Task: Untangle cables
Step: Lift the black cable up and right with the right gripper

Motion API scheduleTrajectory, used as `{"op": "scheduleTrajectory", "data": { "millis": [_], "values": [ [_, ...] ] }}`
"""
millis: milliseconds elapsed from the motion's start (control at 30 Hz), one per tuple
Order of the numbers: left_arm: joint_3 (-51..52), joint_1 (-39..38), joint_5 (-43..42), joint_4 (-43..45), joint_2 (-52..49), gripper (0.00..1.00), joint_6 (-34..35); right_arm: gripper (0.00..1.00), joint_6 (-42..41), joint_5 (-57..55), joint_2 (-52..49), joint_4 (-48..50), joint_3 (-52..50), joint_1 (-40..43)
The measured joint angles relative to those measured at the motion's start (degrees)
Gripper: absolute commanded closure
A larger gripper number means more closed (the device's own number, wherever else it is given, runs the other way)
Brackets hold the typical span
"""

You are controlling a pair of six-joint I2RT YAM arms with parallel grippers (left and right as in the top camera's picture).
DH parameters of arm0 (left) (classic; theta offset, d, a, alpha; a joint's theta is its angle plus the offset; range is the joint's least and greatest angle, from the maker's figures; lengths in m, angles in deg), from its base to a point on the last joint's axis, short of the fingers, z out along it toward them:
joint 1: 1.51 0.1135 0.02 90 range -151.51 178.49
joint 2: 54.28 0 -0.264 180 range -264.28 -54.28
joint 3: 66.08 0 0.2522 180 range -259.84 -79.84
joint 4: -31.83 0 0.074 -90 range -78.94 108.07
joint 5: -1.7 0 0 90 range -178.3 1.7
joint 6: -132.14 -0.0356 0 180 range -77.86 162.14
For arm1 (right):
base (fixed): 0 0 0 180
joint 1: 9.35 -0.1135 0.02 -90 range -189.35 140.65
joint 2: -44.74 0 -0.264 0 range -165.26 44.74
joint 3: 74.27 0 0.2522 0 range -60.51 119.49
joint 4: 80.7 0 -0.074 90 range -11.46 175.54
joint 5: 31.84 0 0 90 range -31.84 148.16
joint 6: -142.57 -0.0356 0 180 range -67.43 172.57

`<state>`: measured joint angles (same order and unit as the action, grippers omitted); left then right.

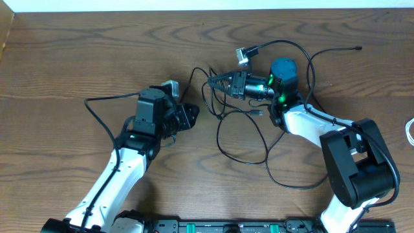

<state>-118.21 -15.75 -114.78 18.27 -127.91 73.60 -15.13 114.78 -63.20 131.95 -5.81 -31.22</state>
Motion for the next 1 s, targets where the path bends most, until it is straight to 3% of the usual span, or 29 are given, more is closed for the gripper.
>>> {"op": "scheduleTrajectory", "data": {
  "millis": [200,600,900,933,1000],
  "values": [
    [0.0,0.0,-6.7,10.5,0.0,0.66,3.3,0.99,4.2,-2.0,0.0,-7.0,0.0,0.0],
    [0.0,0.0,-9.2,10.7,-0.8,0.66,10.1,0.99,5.6,-2.5,0.0,-6.3,0.0,0.0],
    [0.0,-1.5,-5.8,11.1,-8.3,0.66,17.8,0.99,5.6,-2.4,0.0,-6.3,0.0,0.0],
    [0.0,-1.9,-5.5,12.1,-9.2,0.67,18.2,0.99,5.6,-2.3,0.0,-6.3,0.0,0.1],
    [0.0,-2.6,-5.0,13.4,-10.5,0.90,18.8,0.99,5.6,-2.3,0.0,-6.3,0.0,0.1]
  ]
}}
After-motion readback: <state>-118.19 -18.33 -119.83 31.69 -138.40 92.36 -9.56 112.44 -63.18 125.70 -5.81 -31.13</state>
